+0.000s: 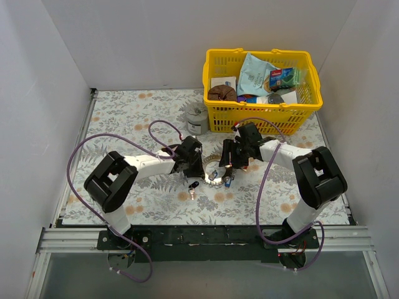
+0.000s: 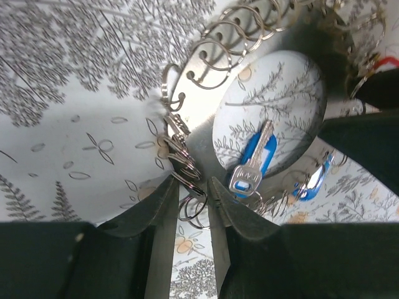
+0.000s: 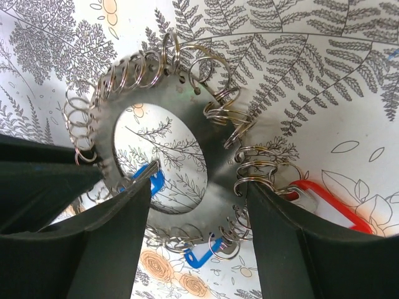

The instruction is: Put the keys on the keyring

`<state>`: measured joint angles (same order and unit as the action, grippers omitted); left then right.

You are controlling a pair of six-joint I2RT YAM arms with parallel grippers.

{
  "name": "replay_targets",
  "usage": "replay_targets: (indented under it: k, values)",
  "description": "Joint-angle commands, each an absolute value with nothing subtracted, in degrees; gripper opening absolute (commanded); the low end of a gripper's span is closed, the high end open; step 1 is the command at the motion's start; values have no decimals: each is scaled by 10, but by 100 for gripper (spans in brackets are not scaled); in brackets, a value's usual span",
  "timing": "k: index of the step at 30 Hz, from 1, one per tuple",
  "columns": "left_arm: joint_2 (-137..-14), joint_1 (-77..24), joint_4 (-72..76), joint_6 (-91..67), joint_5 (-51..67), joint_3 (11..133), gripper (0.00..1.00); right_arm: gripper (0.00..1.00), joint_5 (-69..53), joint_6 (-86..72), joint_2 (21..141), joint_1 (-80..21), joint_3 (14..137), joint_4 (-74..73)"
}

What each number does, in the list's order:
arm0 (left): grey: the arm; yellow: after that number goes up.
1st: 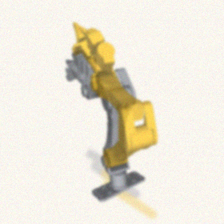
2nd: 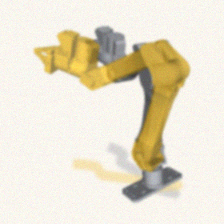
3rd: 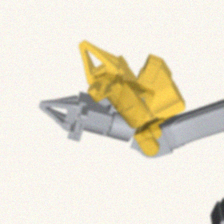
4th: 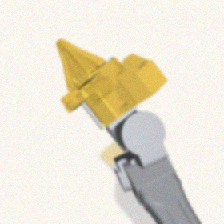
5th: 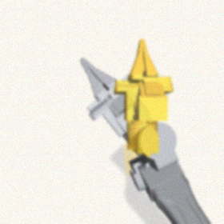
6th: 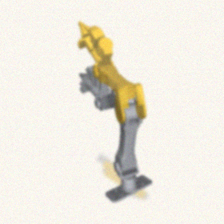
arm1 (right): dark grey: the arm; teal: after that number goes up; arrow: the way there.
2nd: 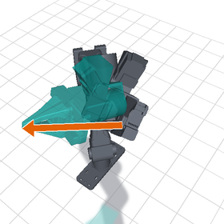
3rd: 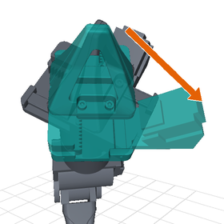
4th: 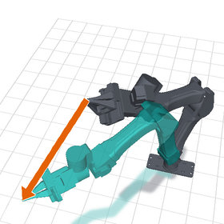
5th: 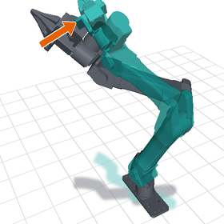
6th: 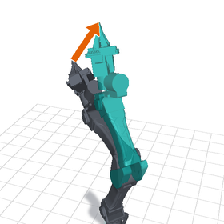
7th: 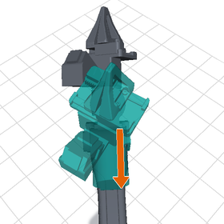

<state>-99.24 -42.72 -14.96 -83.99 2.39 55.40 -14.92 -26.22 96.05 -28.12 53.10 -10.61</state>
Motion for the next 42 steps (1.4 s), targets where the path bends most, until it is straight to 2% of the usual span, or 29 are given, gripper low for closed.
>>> replay_targets:
  k: [1,31,42]
  values:
    - [-988,-461,-164,-861,55,534,24,70,-198,-265,964,-292,561,-89]
    - [-990,-461,-182,-856,18,555,26,70,-203,-269,891,-292,454,-85]
    - [-968,-462,-171,-872,25,529,27,72,-191,-272,870,-292,504,-117]
